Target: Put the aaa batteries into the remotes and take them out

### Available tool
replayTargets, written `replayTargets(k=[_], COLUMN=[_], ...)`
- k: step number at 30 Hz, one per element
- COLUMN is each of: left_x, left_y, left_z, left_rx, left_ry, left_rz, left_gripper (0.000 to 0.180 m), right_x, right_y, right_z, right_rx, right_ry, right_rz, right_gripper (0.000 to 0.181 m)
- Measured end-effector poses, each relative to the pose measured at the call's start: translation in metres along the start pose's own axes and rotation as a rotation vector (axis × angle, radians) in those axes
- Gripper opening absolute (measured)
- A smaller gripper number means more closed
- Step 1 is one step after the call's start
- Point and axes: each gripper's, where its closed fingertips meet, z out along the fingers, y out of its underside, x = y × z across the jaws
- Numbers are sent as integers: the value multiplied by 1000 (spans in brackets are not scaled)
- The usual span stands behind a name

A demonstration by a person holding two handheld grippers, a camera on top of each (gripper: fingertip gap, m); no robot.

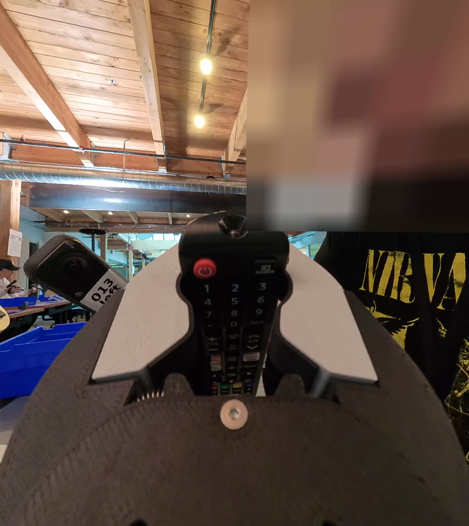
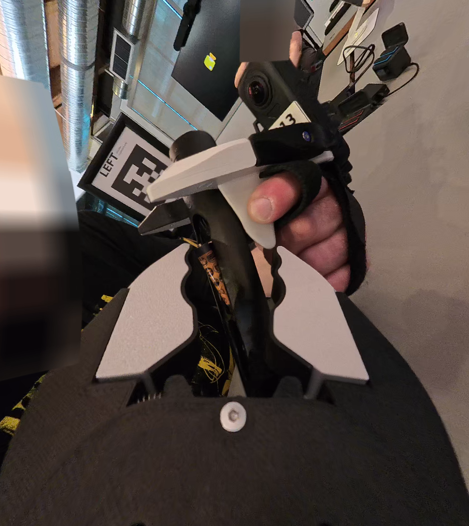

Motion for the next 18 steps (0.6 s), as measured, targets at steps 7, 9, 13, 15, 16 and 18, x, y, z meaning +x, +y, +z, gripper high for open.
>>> replayTargets(k=[7,9,13,15,16,18], left_x=[0,-1,0,2,2,3], left_y=[0,-1,-1,-2,-4,-6], left_z=[-2,-3,-3,-2,-2,-4], left_rx=[1,10,12,21,34,35], left_ry=[-2,-1,1,13,18,22], left_rz=[2,1,0,-3,-7,1], left_gripper=[60,60,60,60,60,60], right_x=[0,0,1,2,0,-1], right_y=[3,2,3,3,3,1], right_z=[2,3,4,4,4,5], right_rx=[-16,-4,0,5,10,15], right_ry=[-36,-42,-58,-62,-81,-65], right_rz=[20,20,12,2,3,-25], right_gripper=[44,43,41,30,29,29])
